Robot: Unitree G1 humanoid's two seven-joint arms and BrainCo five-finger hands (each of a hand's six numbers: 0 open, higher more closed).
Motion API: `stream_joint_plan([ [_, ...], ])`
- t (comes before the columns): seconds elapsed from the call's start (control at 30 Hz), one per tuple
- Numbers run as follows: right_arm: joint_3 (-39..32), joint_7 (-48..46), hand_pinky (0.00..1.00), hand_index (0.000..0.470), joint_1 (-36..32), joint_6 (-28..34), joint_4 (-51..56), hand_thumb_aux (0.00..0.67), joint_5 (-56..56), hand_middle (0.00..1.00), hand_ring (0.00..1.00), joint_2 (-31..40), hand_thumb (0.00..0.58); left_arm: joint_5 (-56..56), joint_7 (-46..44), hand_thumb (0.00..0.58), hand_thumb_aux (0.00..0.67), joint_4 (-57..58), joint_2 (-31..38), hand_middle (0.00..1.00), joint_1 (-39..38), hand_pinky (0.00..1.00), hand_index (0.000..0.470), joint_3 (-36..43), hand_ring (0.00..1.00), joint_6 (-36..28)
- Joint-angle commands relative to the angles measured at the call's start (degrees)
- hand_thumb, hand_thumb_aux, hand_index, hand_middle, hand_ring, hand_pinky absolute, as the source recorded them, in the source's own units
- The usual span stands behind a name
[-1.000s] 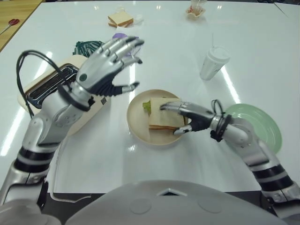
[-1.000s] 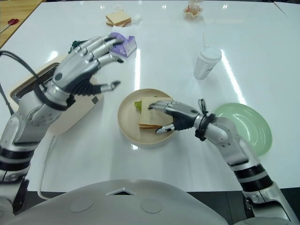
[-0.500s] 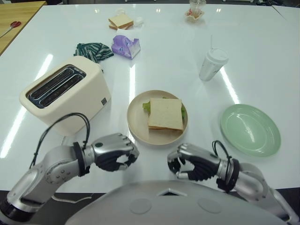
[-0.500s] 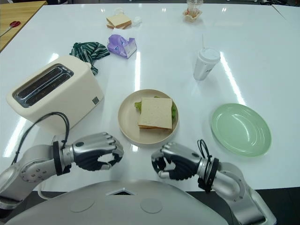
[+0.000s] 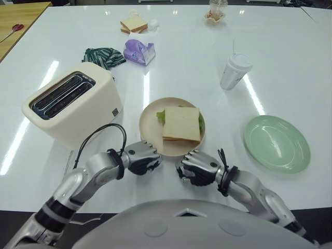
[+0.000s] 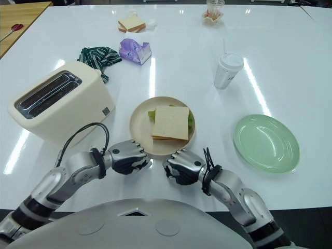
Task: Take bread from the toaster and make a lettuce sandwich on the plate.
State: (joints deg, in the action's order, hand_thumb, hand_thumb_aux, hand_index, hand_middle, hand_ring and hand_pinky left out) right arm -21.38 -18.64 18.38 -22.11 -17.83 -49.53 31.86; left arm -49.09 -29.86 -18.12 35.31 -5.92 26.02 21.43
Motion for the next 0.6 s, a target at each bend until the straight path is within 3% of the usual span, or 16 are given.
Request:
stream_joint_plan([
  [0.03,-0.3,1.6,1.0,0.47,-10.1,4.1,9.5,0.67,-5.1,1.0,1.0,-1.6,0.58,-6.5,4.8,0.58,0.67,10.0,-5.0,1.0,10.5,1.0,0.47,2.7,1.0,-1.1],
  [0.33,-4.5,12.8,1.0,0.47,-36.9,6.2,40.3,0.67,-8.3,1.0,1.0,-5.4,0.58,-15.7,19.2,0.58,0.67,41.1,-13.6,1.0,35.0,1.0,0.47,7.8,1.0,-4.5],
  [0.5,-5.9,14.9,1.0,0.47,-39.5,4.8,41.8,0.67,-6.9,1.0,1.0,-3.7,0.58,-15.4,22.0,0.58,0.67,39.7,-11.5,1.0,36.3,1.0,0.47,8.1,1.0,-4.5],
  [0.57,-4.9,14.8,1.0,0.47,-37.1,4.4,37.5,0.67,-5.6,1.0,1.0,-1.6,0.58,-16.1,22.7,0.546,0.507,35.1,-9.1,0.19,34.1,0.19,0.356,7.6,0.19,-4.9],
  [0.6,-3.8,14.6,1.0,0.47,-34.8,4.5,33.6,0.67,-4.8,1.0,1.0,-0.2,0.58,-15.8,22.7,0.493,0.41,31.4,-7.6,0.0,32.1,0.0,0.288,6.9,0.0,-5.0],
])
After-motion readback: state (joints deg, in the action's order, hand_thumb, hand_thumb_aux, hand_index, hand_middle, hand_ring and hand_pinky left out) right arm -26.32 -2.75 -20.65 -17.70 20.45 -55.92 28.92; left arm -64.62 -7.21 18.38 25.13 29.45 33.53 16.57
